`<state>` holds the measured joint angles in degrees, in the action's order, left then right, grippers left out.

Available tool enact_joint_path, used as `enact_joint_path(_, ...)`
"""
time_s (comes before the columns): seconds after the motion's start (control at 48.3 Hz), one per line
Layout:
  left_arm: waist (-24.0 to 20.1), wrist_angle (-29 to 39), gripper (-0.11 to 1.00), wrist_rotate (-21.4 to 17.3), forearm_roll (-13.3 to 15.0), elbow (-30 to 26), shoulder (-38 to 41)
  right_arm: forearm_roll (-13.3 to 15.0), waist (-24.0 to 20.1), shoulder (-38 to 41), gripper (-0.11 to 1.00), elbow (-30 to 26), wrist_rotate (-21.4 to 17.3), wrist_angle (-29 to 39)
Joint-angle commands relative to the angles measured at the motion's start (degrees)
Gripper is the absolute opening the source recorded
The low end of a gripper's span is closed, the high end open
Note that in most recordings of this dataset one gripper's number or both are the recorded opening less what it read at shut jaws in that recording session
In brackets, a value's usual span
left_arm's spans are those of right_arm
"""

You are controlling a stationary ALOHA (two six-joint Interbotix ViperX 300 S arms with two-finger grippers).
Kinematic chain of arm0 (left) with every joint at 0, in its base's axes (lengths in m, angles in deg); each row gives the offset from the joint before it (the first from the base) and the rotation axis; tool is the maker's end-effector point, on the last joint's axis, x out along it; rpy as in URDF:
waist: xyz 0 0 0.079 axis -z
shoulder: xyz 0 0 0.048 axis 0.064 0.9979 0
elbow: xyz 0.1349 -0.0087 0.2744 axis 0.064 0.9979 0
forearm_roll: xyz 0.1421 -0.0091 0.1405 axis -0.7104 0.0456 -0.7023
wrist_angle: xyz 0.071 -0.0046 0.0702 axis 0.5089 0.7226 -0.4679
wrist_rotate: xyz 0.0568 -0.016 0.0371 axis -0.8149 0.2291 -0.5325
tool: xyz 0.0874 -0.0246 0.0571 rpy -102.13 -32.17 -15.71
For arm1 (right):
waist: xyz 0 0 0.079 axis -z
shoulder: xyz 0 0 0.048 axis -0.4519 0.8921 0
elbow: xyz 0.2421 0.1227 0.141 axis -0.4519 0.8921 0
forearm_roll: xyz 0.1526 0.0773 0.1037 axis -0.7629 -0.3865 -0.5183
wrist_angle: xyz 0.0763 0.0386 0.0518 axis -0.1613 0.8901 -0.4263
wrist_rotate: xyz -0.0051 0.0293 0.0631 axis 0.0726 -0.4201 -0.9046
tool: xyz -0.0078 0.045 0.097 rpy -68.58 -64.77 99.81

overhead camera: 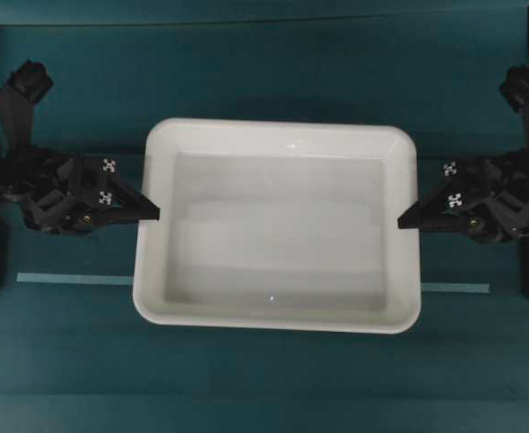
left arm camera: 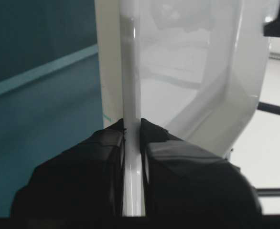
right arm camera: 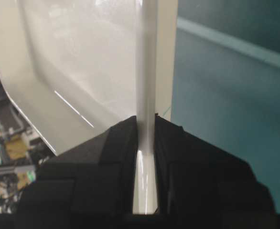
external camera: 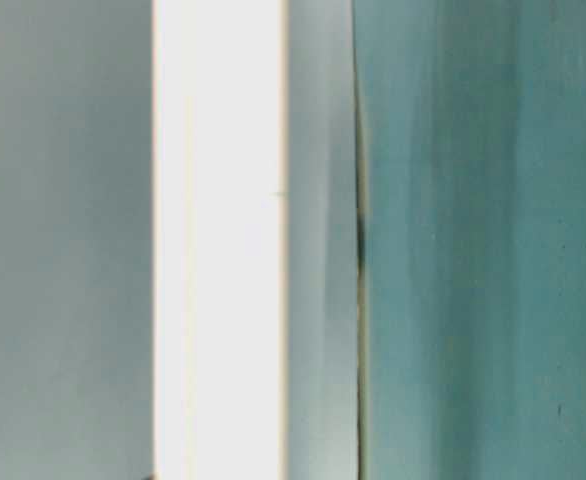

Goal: Lift the white case with both hands.
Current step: 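Lower the held tray back onto the table with both grippers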

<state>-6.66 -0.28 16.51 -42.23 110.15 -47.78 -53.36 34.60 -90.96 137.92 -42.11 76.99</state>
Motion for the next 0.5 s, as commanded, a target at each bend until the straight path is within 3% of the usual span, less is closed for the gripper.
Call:
enact_joint_path(0.0,-0.2,-1.2,0.06,-0.1,-0.2,1.0,1.8,-0.1,0.1,2.2,0.1,1.4,1.3,-1.6)
enact_joint_path(0.476,-0.2,-2.1,0.05,-0.1,-0.2,8.2,8.2,-0.1,-1.1,11.4,0.1,5.4,6.5,-6.7)
